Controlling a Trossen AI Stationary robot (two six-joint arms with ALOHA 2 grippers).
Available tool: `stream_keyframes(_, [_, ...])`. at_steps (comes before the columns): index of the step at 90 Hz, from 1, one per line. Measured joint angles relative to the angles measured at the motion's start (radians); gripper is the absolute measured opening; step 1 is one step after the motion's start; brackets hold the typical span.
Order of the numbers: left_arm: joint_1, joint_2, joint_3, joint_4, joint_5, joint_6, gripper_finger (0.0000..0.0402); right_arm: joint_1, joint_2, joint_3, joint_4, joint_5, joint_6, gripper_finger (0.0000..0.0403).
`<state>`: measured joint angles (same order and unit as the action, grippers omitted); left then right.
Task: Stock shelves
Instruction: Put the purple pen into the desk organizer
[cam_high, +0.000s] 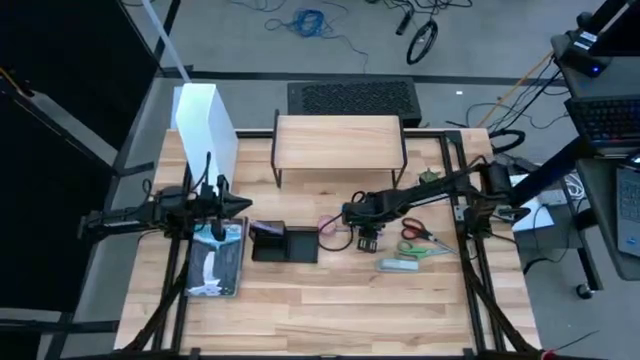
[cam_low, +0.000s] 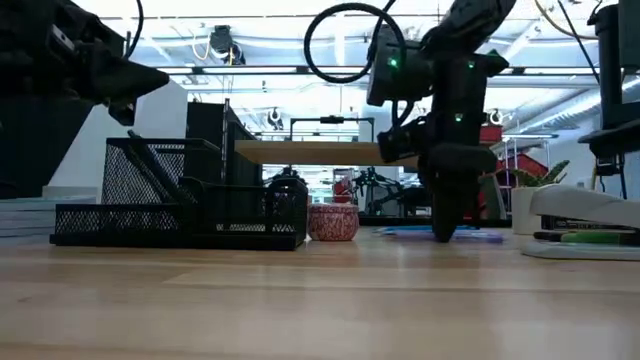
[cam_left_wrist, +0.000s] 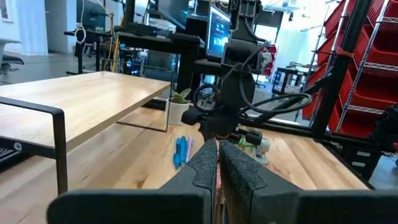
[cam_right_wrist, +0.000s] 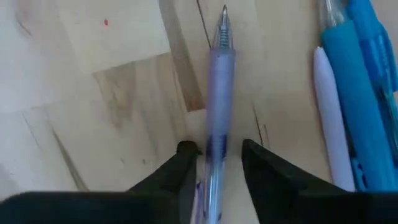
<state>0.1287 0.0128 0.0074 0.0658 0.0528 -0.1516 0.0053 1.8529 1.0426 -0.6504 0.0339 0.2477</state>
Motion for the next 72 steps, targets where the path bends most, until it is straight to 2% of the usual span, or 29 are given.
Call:
stream_keyframes(6, [0.0,0.0,0.0,0.0,0.0,0.0,0.0004,-0.001,0.011,0.001,0.005,-0.023,0.001,0.0028])
stream_keyframes(10, [0.0,0.0,0.0,0.0,0.0,0.0,0.0004,-0.001,0.012,0.001,0.005,-0.025,0.002,0.0016])
stream_keyframes(28, [0.0,0.0,0.0,0.014,0.0,0.0,0.0004,0.0,-0.026,-0.008,0.01,-0.026,0.014,0.0008])
stream_keyframes(58, [0.0,0.0,0.0,0.032,0.0,0.001,0.0004,0.003,-0.22,-0.014,-0.042,-0.041,0.051,0.0002])
stream_keyframes(72, [0.0,0.0,0.018,0.026,0.0,0.001,0.0004,0.003,-0.322,-0.012,0.001,-0.026,0.055,0.0001])
